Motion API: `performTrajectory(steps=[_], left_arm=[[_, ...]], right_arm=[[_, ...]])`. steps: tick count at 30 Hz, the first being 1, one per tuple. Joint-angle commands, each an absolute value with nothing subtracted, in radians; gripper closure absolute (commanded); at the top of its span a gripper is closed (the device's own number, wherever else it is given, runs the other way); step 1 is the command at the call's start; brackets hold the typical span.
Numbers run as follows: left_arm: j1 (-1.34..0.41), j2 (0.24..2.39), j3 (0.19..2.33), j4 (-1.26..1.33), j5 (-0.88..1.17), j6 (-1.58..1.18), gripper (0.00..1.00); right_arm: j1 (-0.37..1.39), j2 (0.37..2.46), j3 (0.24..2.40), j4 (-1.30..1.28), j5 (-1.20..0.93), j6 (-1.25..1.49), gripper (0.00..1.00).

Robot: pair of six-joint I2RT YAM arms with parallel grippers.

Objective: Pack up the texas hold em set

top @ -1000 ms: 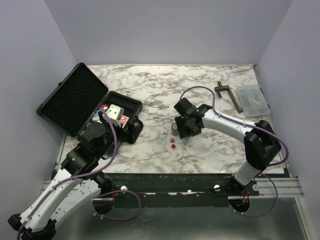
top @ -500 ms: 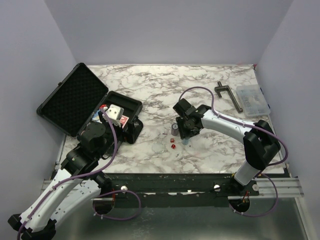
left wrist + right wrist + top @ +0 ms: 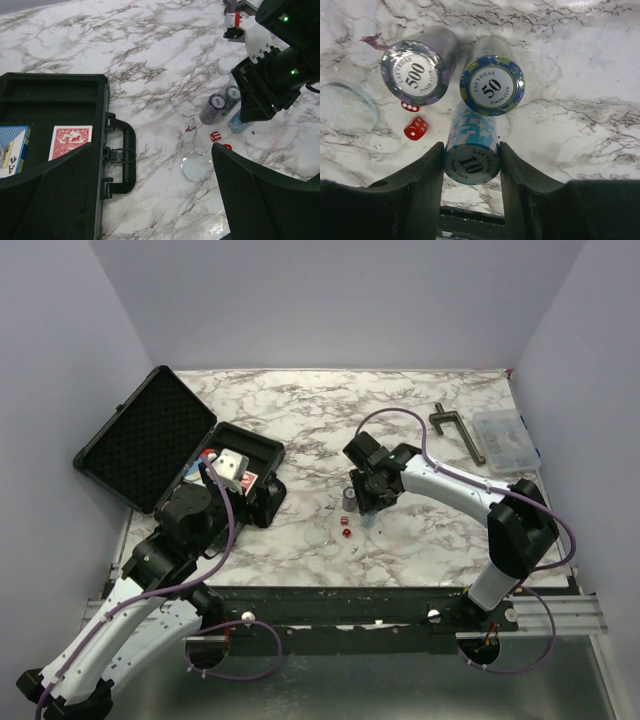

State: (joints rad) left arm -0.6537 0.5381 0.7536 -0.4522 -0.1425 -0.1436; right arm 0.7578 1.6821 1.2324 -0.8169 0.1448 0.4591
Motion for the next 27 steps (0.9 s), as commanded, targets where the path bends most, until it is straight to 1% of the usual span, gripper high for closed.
performTrajectory(steps=[1, 9, 10, 12, 14, 20, 27], left_arm=[[-0.648, 0.555, 0.773, -0.463, -0.071, -0.158, 0.01], [-0.648, 0.539, 0.773, -0.462, -0.007, -0.153, 0.01], [-0.649, 0.538, 0.772, -0.458, 0.023, -0.149, 0.02], [-0.648, 0.531, 0.772, -0.452, 0.090, -0.140, 0.06], [-0.649, 0.513, 0.763, -0.435, 0.149, -0.132, 0.07], [-0.653, 0.449, 0.731, -0.379, 0.337, -0.112, 0.05], [-0.677, 0.492, 0.703, -0.325, 0.593, -0.115, 0.05]], right_arm=[[0.769, 1.630, 1.293, -0.857, 0.120, 0.431, 0.99], [0.768, 1.526, 1.276, -0.834, -0.017, 0.395, 0.99], [0.768, 1.509, 1.273, -0.829, -0.043, 0.387, 0.99], [0.767, 1.478, 1.263, -0.814, -0.086, 0.380, 1.00], [0.768, 1.448, 1.253, -0.800, -0.130, 0.373, 0.99], [0.767, 1.360, 1.208, -0.737, -0.264, 0.379, 0.99], [0.768, 1.316, 1.169, -0.682, -0.361, 0.387, 0.99]])
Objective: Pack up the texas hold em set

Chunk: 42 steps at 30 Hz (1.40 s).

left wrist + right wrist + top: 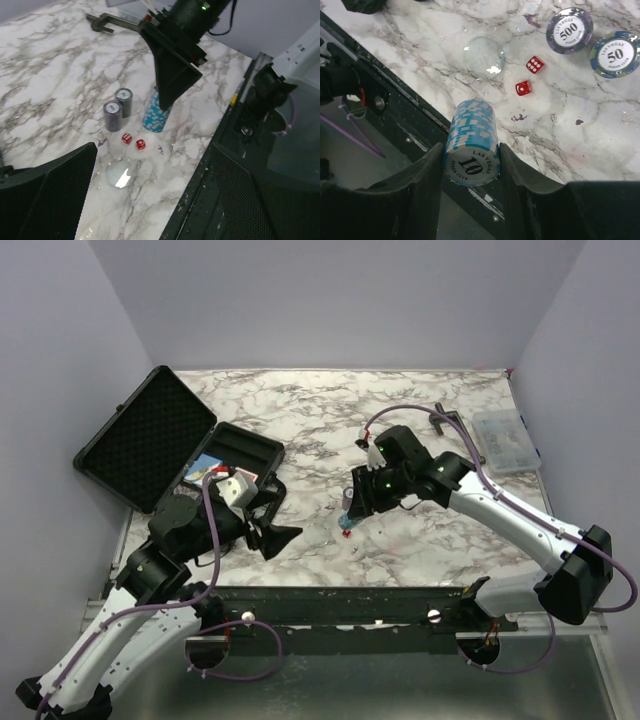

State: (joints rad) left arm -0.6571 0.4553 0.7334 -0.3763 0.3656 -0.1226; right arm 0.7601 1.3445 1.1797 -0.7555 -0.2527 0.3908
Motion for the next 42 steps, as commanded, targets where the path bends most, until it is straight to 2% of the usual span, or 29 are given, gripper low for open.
performTrajectory(steps=[1, 9, 15, 22, 31, 42], left_arm=[[-0.683, 0.500, 0.701, -0.322, 0.605, -0.118, 0.05], [-0.755, 0.518, 0.671, -0.287, 0.591, -0.115, 0.06], [-0.849, 0.561, 0.656, -0.257, 0.458, -0.088, 0.11], [-0.968, 0.588, 0.619, -0.220, 0.339, -0.028, 0.11], [-0.988, 0.540, 0.538, -0.118, 0.227, -0.005, 0.12], [-0.995, 0.596, 0.544, -0.117, 0.273, -0.005, 0.19]], right_arm=[[0.769, 1.314, 1.167, -0.680, -0.374, 0.388, 0.99], [0.768, 1.289, 1.145, -0.628, -0.492, 0.423, 0.99], [0.769, 1.291, 1.150, -0.617, -0.533, 0.451, 0.99], [0.803, 1.295, 1.179, -0.611, -0.534, 0.491, 0.99], [0.877, 1.283, 1.192, -0.592, -0.516, 0.518, 0.99], [0.904, 1.281, 1.198, -0.575, -0.516, 0.535, 0.99]])
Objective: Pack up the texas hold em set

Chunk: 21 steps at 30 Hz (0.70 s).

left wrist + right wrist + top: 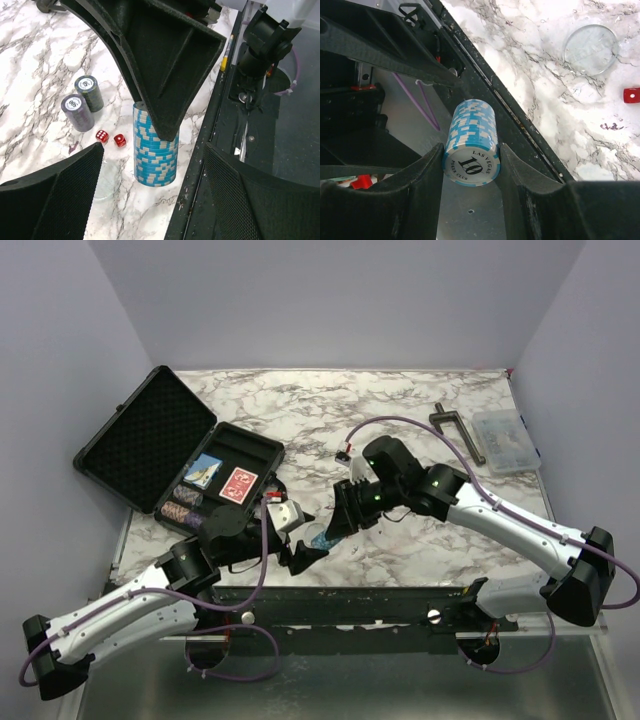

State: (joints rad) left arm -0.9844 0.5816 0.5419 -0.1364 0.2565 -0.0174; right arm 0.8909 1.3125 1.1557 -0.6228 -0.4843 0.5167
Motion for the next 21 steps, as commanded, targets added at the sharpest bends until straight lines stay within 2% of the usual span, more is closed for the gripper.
performTrajectory(steps=[1, 9, 21], left_arm=[[-0.997, 0.600, 0.545, -0.117, 0.281, -0.005, 0.20], [-1.009, 0.636, 0.551, -0.116, 0.255, 0.030, 0.28], [-1.014, 0.658, 0.553, -0.114, 0.254, 0.040, 0.45]], right_arm=[[0.905, 1.281, 1.200, -0.577, -0.515, 0.534, 0.99], [0.922, 1.279, 1.214, -0.589, -0.511, 0.538, 1.00], [0.937, 1.292, 1.221, -0.587, -0.504, 0.544, 1.00]])
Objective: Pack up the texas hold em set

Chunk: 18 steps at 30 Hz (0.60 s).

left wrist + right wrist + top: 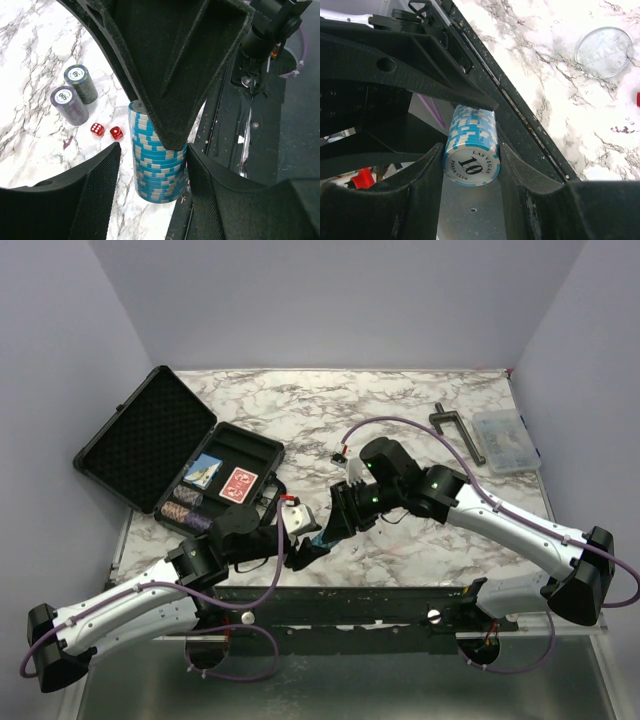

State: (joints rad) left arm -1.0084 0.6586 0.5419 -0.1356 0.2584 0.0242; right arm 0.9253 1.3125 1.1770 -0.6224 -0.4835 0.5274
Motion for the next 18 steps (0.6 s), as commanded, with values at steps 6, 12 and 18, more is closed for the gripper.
performTrajectory(steps=[6, 12, 18], left_arm=[[-1.016, 0.675, 0.555, -0.116, 0.262, 0.035, 0.49], [-1.017, 0.679, 0.555, -0.115, 0.263, 0.036, 0.55], [-1.019, 0.681, 0.558, -0.119, 0.273, 0.038, 0.90]], right_arm=[[0.943, 1.296, 1.224, -0.583, -0.500, 0.549, 0.99], [0.951, 1.299, 1.226, -0.583, -0.497, 0.551, 0.99], [0.955, 1.301, 1.219, -0.576, -0.496, 0.555, 0.99]])
